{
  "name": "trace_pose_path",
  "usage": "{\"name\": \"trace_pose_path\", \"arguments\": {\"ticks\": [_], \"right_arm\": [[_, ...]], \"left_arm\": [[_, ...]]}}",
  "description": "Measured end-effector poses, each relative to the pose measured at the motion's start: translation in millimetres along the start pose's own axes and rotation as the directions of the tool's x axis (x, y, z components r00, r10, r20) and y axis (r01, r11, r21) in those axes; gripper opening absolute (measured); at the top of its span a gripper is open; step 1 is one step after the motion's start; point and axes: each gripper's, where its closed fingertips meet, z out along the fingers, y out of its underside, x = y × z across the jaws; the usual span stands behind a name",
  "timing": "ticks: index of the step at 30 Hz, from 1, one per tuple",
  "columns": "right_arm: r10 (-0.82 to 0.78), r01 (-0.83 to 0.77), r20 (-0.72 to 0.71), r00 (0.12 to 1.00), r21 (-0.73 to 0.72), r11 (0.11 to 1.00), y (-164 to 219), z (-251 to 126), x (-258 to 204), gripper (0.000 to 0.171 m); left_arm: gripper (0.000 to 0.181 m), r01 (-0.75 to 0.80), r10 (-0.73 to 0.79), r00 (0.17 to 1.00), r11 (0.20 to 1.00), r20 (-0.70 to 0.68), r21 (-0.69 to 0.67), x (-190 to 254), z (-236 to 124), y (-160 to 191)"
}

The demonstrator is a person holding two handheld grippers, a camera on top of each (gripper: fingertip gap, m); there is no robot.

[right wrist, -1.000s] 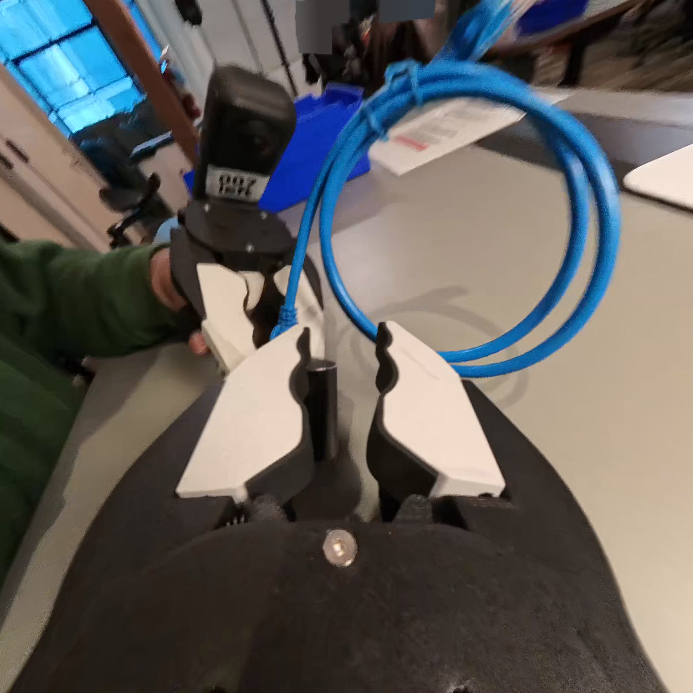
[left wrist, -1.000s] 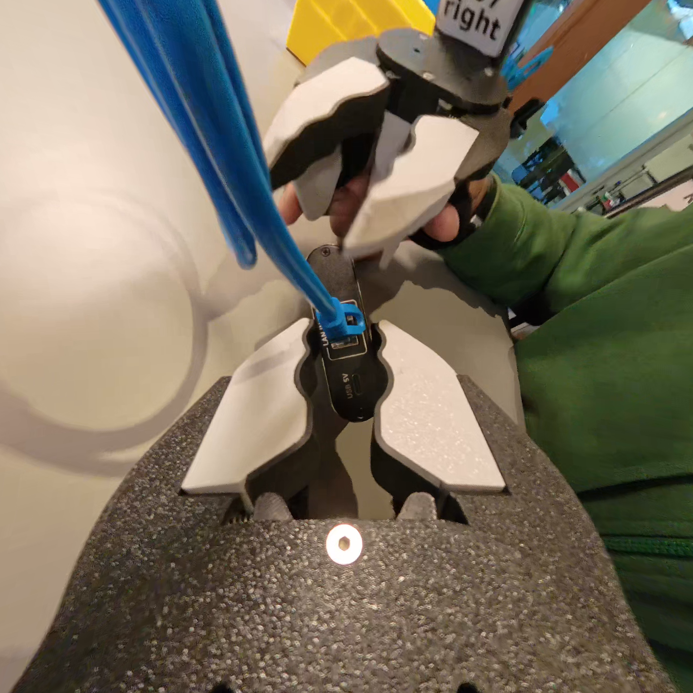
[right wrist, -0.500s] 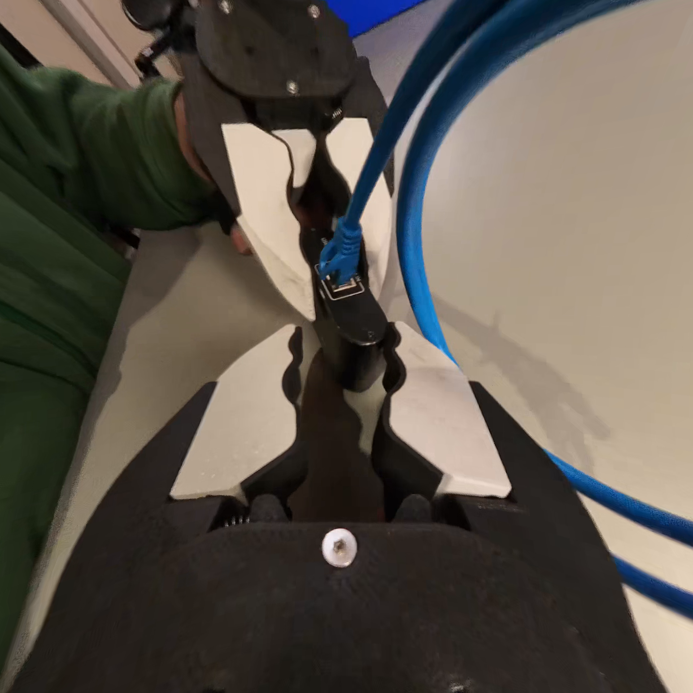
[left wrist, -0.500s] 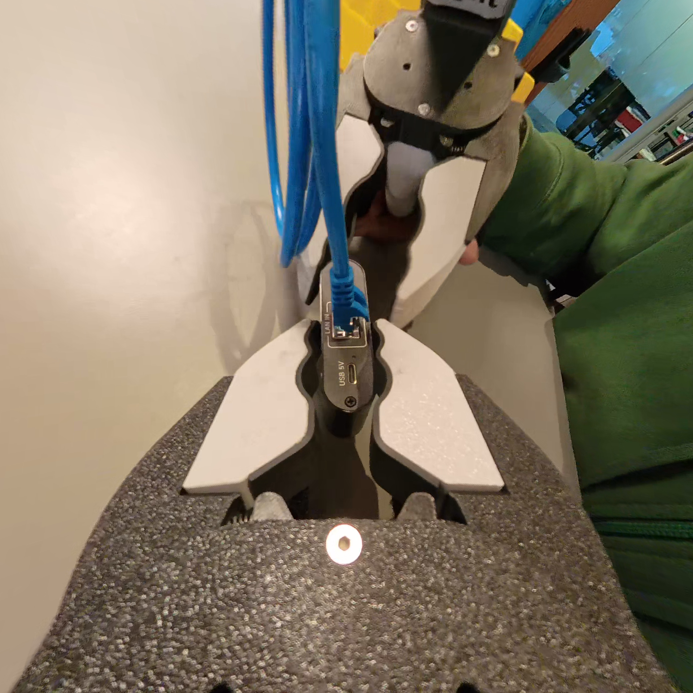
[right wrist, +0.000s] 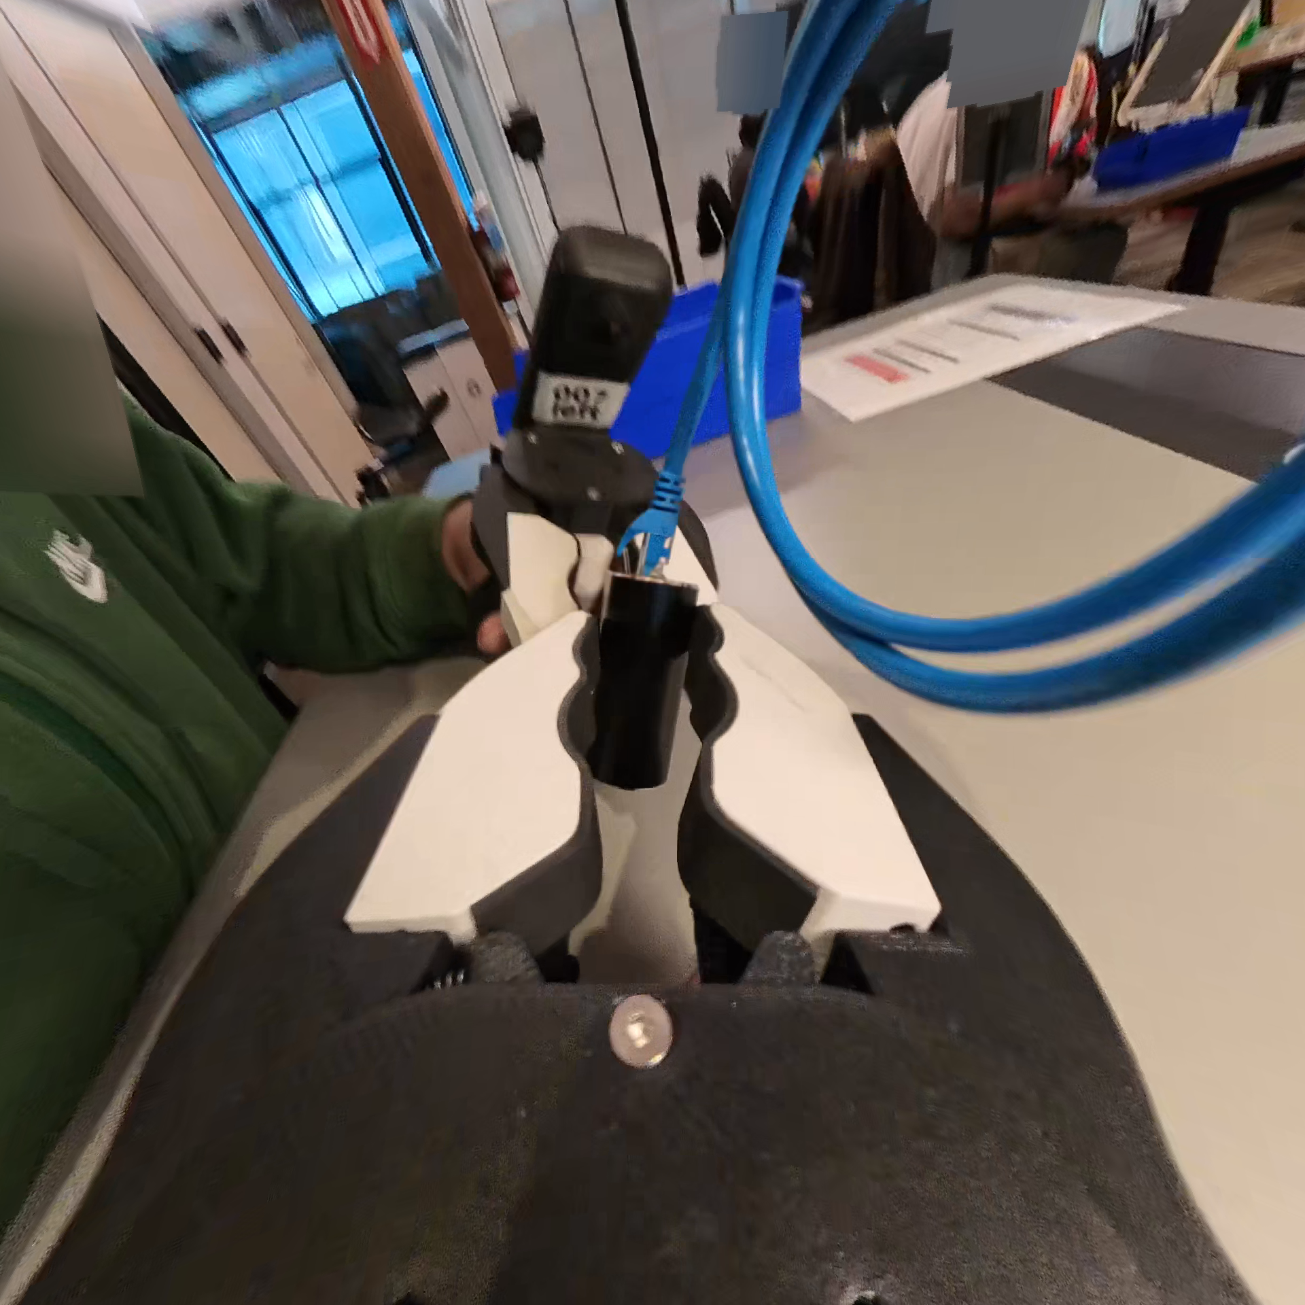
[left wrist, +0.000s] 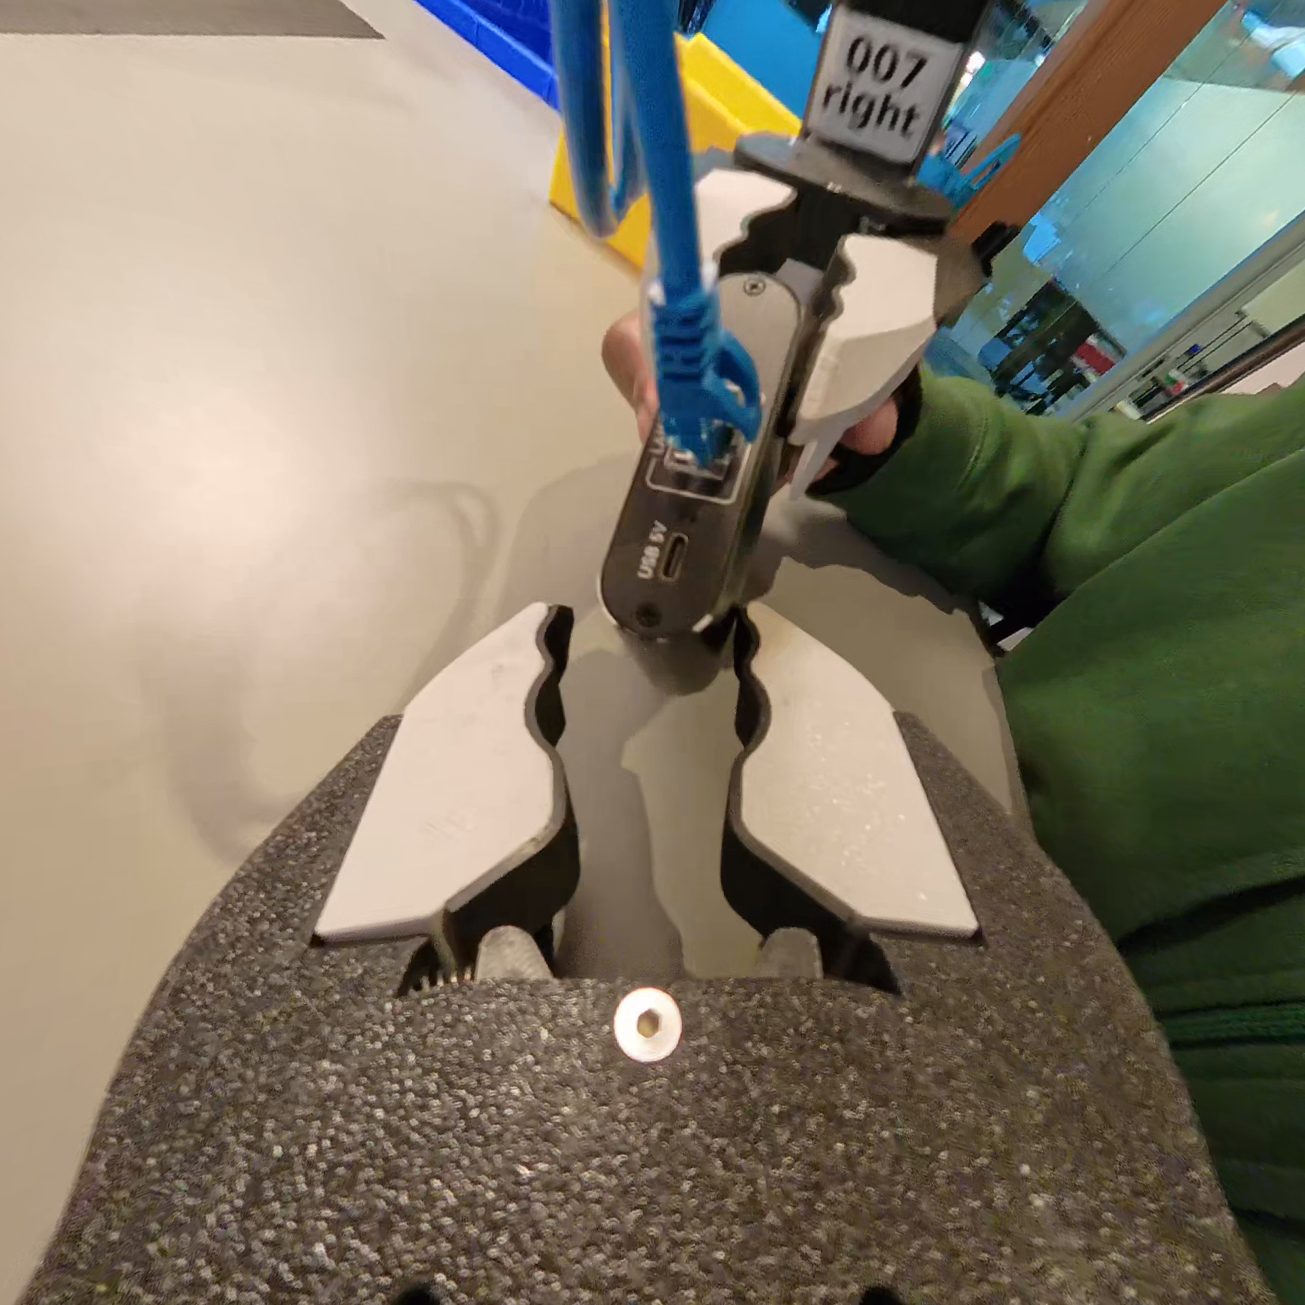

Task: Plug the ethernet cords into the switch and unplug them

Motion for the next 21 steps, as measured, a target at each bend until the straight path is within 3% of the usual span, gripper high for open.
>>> {"name": "trace_pose_path", "arguments": {"ticks": [4,7,12,17,21], "right_arm": [[0.039,-0.040,0.023,0.999,0.028,0.999,7.3,12.0,-2.8,0.024],[0.072,-0.071,-0.066,0.995,0.009,0.997,9.6,12.4,12.2,0.026],[-0.250,0.185,-0.352,0.902,-0.207,0.961,23.5,-3.1,50.2,0.024],[-0.631,0.499,-0.428,0.648,-0.387,0.775,13.0,-10.4,56.3,0.026],[-0.872,0.650,-0.437,0.221,-0.601,0.465,1.6,-21.6,68.0,0.026]], "left_arm": [[0.036,0.063,-0.059,0.997,0.996,-0.058,0.061,8.0,2.6,-6.0],[0.030,0.061,-0.059,0.998,0.993,-0.022,0.100,-0.3,-3.5,-11.4],[0.027,0.010,-0.028,0.975,0.996,0.222,0.084,-34.7,-21.3,-11.7],[0.026,-0.030,0.030,0.957,1.000,0.290,-0.003,-40.0,-22.4,-4.6],[0.027,-0.048,0.074,0.960,0.993,0.269,-0.104,-30.4,-10.3,9.3]]}}
